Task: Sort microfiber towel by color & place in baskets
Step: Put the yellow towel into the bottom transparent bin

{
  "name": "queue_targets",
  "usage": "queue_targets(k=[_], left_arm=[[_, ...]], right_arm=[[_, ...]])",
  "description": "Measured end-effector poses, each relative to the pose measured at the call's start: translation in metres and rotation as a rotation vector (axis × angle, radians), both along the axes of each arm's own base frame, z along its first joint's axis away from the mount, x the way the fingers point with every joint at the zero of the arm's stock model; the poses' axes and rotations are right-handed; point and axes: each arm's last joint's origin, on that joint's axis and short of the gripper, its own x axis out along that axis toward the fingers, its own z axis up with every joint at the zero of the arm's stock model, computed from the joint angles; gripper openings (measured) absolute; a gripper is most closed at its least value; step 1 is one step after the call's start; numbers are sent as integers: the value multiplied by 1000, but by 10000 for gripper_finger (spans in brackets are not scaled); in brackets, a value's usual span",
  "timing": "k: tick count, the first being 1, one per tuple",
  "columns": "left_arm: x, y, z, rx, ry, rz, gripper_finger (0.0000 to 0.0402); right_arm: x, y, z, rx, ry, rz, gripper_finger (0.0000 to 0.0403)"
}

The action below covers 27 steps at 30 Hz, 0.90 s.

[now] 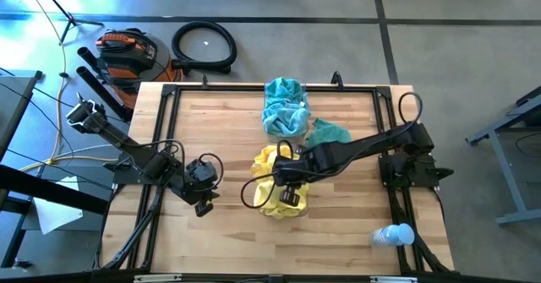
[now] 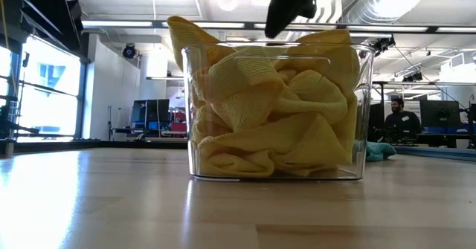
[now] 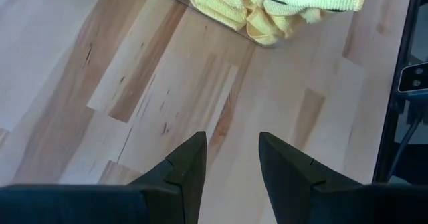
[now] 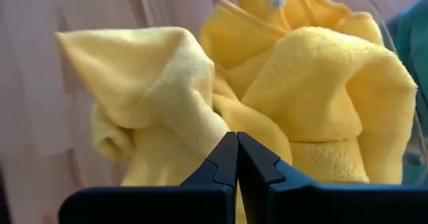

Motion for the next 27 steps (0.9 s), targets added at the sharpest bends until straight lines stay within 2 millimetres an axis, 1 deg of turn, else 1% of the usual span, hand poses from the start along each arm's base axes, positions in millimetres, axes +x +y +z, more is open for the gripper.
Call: queue_targets(k=[2,5,8,9,12,17,20,23,27], left_arm=[[0,0,0,3,0,-4,124],[0,0,0,20,-1,-29,124],[0,0,0,35,-2,-47,124],[0,0,0,36,-3,-46,124],[0,0,0,38,-3,-45,124],[0,0,0,39,-3,-44,124],[0,0,0,36,-4,-40,124],[0,0,0,33,-4,-35,124],[0,0,0,19,-4,-14,124]], right_arm=[[1,0,-4,-27,-10,-7,0],[9,0,-9,-80,-101,0,0],[19,-2,-21,-57,-164,23,0],[22,-4,-28,-30,-169,32,0],[28,-9,-58,12,-119,39,0],[35,-16,-105,-19,3,40,0],[40,-17,-127,-41,56,65,0],[45,-17,-139,-53,67,85,0],[46,-16,-138,-52,52,83,0]])
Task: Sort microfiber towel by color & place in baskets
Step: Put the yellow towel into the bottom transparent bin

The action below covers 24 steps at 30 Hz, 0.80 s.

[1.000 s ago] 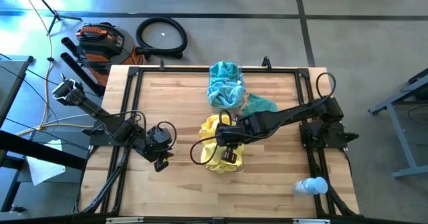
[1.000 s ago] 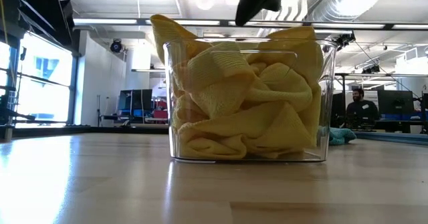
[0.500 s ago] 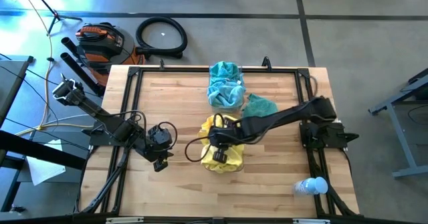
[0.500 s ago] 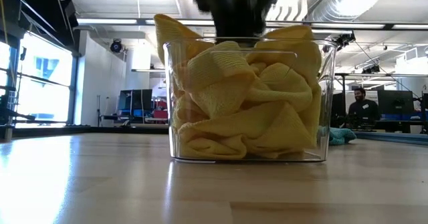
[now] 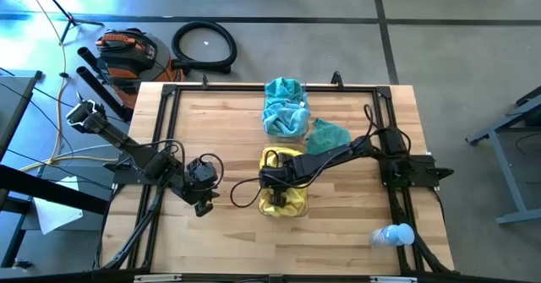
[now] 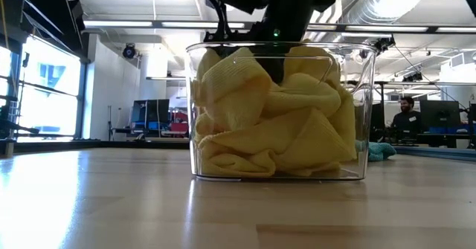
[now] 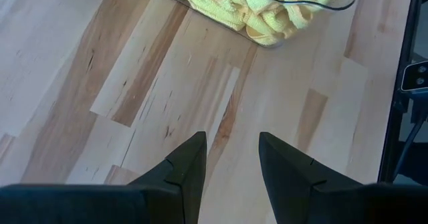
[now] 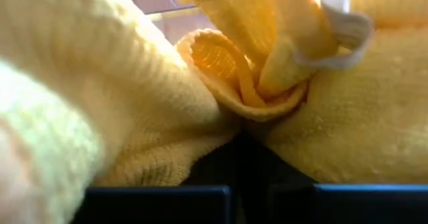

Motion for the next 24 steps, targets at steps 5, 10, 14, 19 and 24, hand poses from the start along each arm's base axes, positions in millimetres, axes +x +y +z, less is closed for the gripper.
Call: queue_targets(k=[5,10,14,19,24], left_arm=[[0,0,0,0,0,1,124],[0,0,0,0,0,0,124],[0,0,0,0,0,0,124],[0,1,0,16,-9,11,124],[0,1,0,39,-24,27,124]], right_arm=[[-4,0,12,11,-19,1,0],[-12,-2,38,28,-59,-9,0],[-19,-3,61,44,-108,-23,0],[-29,-5,90,69,-189,-54,0],[-27,1,105,92,-290,19,0]])
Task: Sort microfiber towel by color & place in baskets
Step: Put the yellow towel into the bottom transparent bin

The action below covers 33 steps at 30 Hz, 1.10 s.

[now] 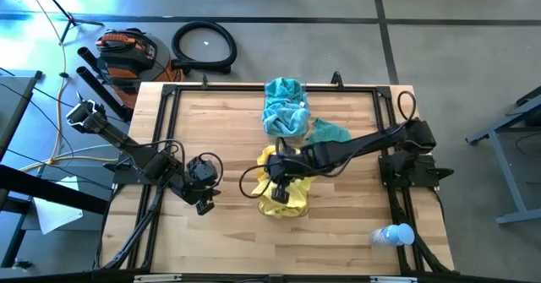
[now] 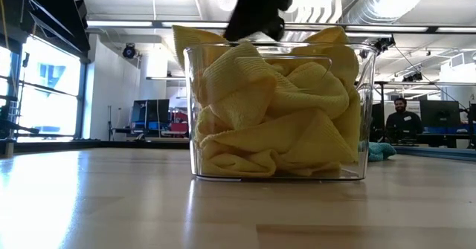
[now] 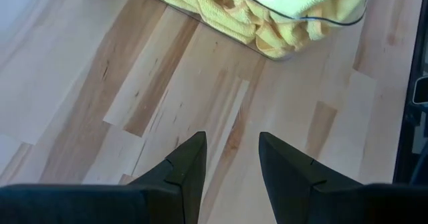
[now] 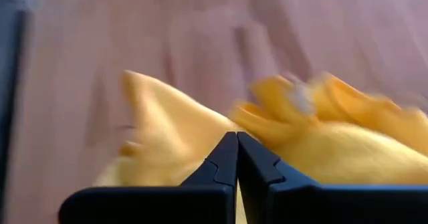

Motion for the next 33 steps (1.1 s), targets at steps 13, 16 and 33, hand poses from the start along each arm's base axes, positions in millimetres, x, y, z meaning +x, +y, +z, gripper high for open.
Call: queue_targets(k=[13,16,33], left_arm=[[0,0,0,6,-3,3,124],[0,0,0,6,-3,3,124],[0,0,0,5,-3,3,124]], right_arm=[[20,26,-47,10,63,116,0],[24,27,-66,6,107,110,0],[22,26,-62,54,117,53,0]])
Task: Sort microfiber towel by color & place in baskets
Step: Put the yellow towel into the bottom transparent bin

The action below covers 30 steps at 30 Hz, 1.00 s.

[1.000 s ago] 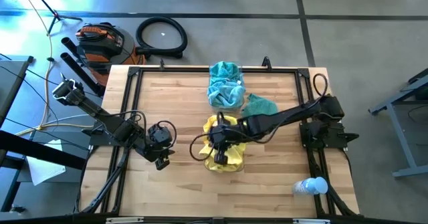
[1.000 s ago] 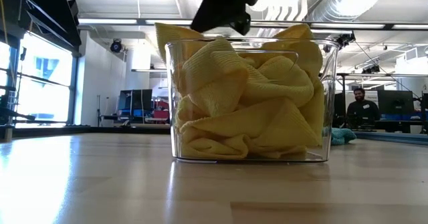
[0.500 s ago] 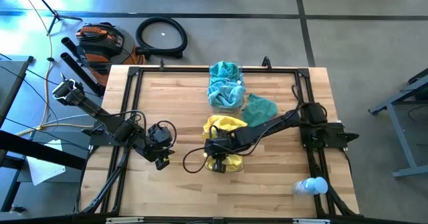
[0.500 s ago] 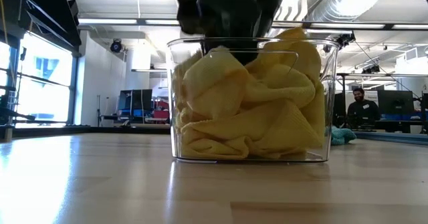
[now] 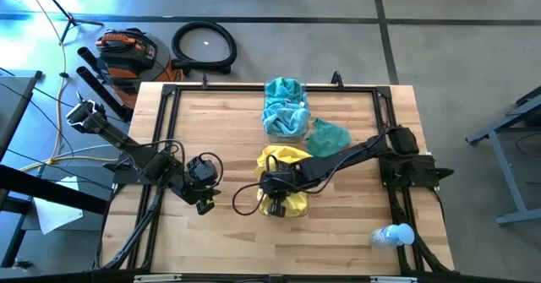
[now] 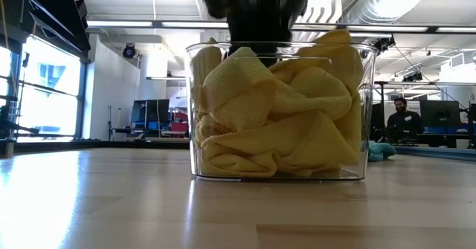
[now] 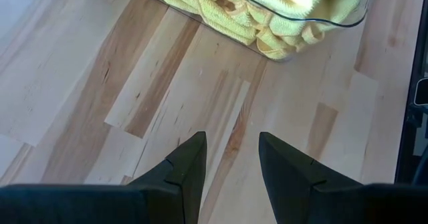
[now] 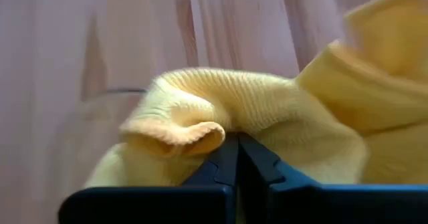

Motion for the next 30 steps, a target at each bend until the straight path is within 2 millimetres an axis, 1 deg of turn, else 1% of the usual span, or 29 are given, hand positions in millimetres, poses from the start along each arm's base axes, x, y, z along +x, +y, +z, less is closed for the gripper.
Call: queue_targets(k=[5,9,12,14,18,20,22,25,30], left_arm=[[0,0,0,-3,1,-2,124],[0,0,0,-3,2,-2,124],[0,0,0,-3,1,-2,124],[0,0,0,-2,1,-3,124],[0,0,0,4,1,-9,124],[0,0,0,3,1,-9,124],[0,0,0,4,1,-8,124],[0,0,0,4,0,-8,124],[0,0,0,5,-1,-6,124]], right_arm=[[-13,-4,32,18,-42,-25,0],[-29,-8,56,12,-35,-58,0],[-46,-13,67,-25,17,-99,0],[-55,-17,70,-66,68,-128,0],[-66,-23,65,-146,193,-148,0],[-65,-26,57,-177,239,-145,0],[-61,-25,48,-213,263,-108,0],[-49,-25,33,-247,260,-50,0],[-34,-29,-1,-246,336,-8,0]])
